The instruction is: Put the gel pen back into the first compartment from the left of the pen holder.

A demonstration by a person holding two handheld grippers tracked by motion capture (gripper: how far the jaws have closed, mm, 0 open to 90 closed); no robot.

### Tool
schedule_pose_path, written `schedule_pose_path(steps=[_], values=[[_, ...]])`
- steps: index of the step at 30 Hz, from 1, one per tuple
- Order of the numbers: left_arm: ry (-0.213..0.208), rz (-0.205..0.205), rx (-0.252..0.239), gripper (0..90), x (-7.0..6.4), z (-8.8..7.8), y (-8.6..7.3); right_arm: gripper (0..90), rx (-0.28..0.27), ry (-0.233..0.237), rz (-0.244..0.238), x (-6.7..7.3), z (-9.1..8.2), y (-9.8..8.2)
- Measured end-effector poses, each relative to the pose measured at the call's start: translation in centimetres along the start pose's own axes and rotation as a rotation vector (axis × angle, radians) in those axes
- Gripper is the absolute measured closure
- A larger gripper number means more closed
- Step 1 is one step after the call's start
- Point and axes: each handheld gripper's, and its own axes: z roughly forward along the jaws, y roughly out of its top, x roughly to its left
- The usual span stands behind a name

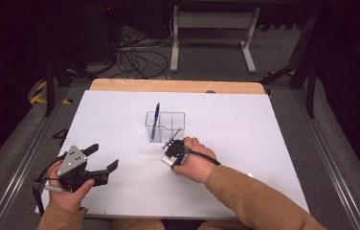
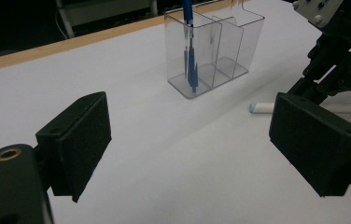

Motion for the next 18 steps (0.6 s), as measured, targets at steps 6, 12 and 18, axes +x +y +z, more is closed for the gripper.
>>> schedule_pose_path(steps=[6, 12, 18], values=[[0.001, 0.001, -0.001, 13.7, 0.00, -0.01, 0.02, 79.0, -0.003, 0.000, 0.003, -0.03, 0.02, -0.04], [0.001, 0.000, -0.001, 13.7, 0.01, -0.01, 0.02, 79.1, -0.001, 0.000, 0.003, -0.03, 0.02, -0.02], [0.001, 0.000, -0.001, 13.8, 0.00, -0.03, 0.03, 79.1, -0.001, -0.002, 0.003, 0.00, 0.02, -0.02]])
